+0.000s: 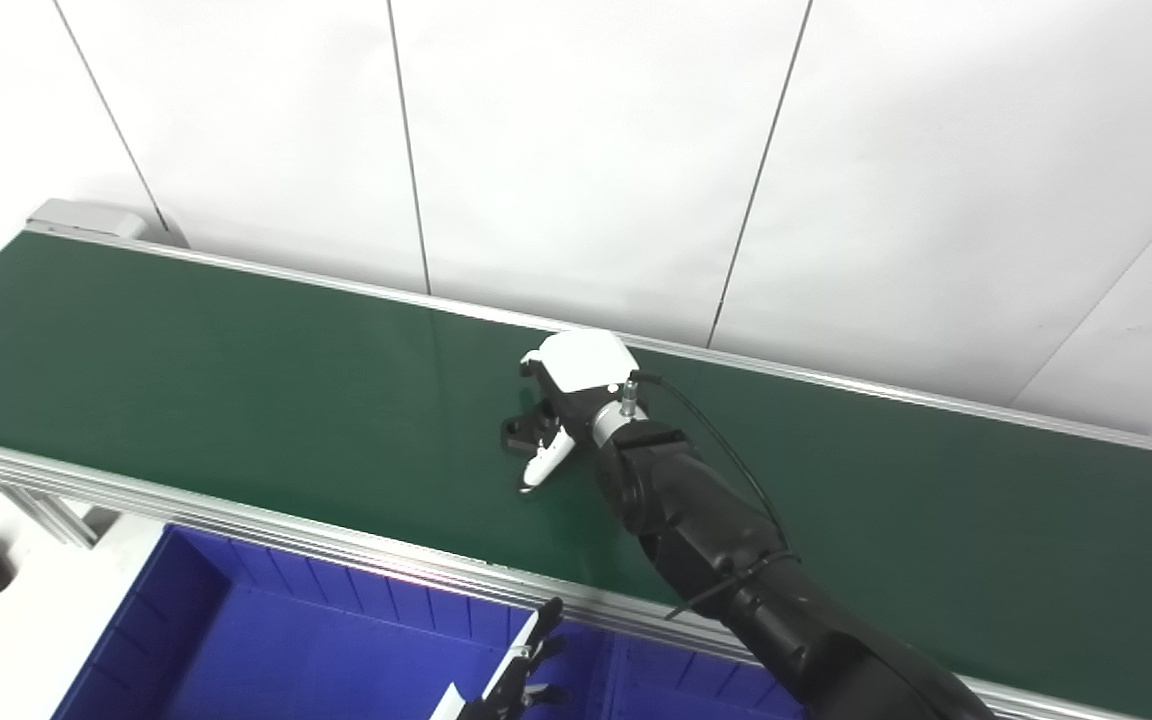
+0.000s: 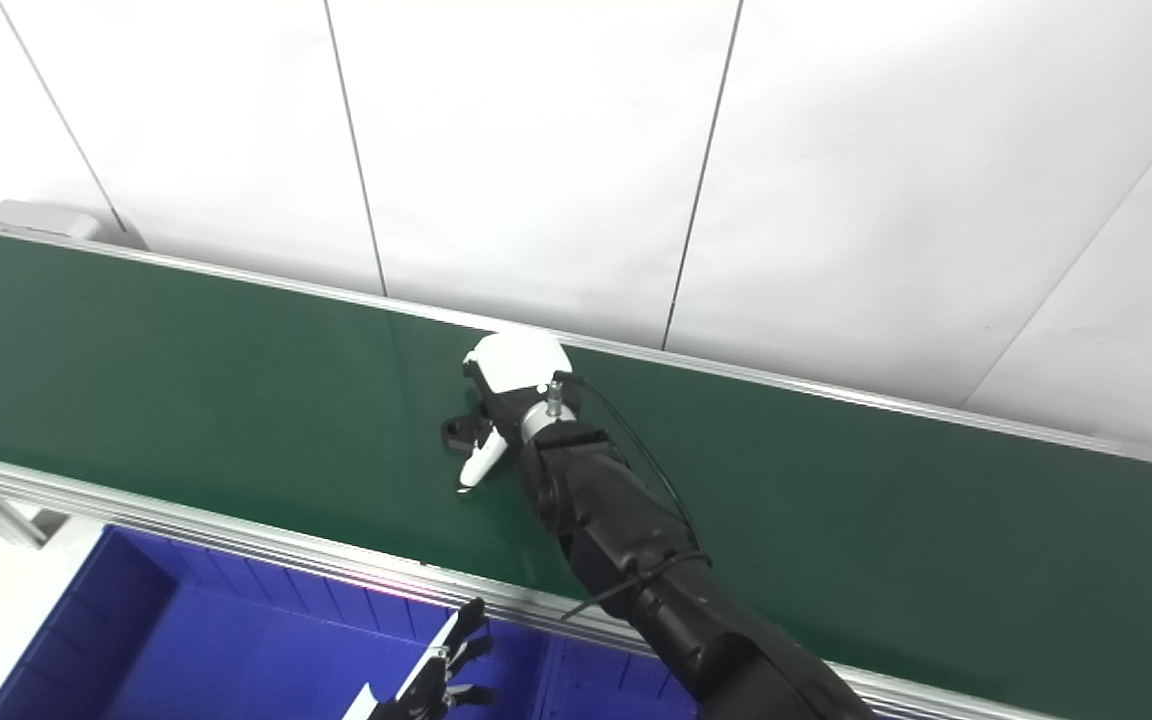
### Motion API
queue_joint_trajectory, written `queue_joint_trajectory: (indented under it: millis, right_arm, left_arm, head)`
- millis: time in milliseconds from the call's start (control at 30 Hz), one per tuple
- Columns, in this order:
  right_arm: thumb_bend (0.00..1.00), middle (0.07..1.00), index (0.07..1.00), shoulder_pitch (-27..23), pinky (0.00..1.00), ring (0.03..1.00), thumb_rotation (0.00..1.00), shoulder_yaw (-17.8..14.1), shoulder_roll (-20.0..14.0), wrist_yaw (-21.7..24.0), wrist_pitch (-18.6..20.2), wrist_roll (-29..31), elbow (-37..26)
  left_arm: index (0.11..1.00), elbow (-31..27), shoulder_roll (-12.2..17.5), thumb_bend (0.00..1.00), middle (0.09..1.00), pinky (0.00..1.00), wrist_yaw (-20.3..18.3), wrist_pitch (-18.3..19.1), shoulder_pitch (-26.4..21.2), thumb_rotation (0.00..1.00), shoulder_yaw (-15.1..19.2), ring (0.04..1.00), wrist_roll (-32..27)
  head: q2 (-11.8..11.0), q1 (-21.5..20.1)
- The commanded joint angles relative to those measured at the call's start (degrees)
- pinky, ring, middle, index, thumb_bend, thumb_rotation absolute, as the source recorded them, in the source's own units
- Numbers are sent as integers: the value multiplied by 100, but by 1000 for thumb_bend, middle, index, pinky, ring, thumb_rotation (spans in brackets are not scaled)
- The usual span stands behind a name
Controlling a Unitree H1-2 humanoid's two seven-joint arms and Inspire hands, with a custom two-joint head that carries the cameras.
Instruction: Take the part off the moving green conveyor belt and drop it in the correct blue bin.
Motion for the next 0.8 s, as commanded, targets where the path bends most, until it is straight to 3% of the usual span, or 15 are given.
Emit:
queue_joint_trajectory:
  millis: [0,67,100,133,200,233,367,767]
  right_arm:
    - [556,478,555,-169,126,201,5,229,-31,568,510,-280,78]
    - [538,472,509,-259,87,153,1,480,-39,1061,701,-451,68]
    - [535,470,501,-347,80,144,0,559,12,1654,746,-781,172]
    - [550,469,656,-400,86,147,0,586,52,2081,761,-1038,236]
    - [556,469,725,-606,92,152,0,778,149,3148,768,-1457,508]
    - [557,469,721,-638,95,155,0,788,170,3368,768,-1586,557]
    - [557,472,705,-777,106,162,0,971,162,3906,766,-1764,744]
    - [557,476,720,-741,106,156,0,922,81,4541,764,-2003,387]
  left_arm:
    - [1000,-246,1,853,1000,740,-70,-11,73,872,5,941,-24]
    - [1000,-283,4,856,1000,723,-118,32,87,866,18,942,-45]
    - [1000,-310,11,856,1000,718,-147,77,93,865,18,943,-55]
    - [1000,-332,17,863,1000,719,-167,110,99,856,19,947,-61]
    - [1000,-363,19,866,1000,755,-189,157,111,849,26,947,-47]
    - [1000,-381,23,864,1000,787,-207,183,117,845,27,949,-54]
    - [1000,-419,51,861,1000,792,-292,254,120,845,6,966,-88]
    - [1000,-593,62,857,1000,817,-386,463,184,846,44,947,-86]
  head:
    - [13,4]
    - [30,-35]
    - [45,-41]
    - [62,-54]
    - [58,-85]
    - [85,-107]
    - [96,-113]
    - [128,-151]
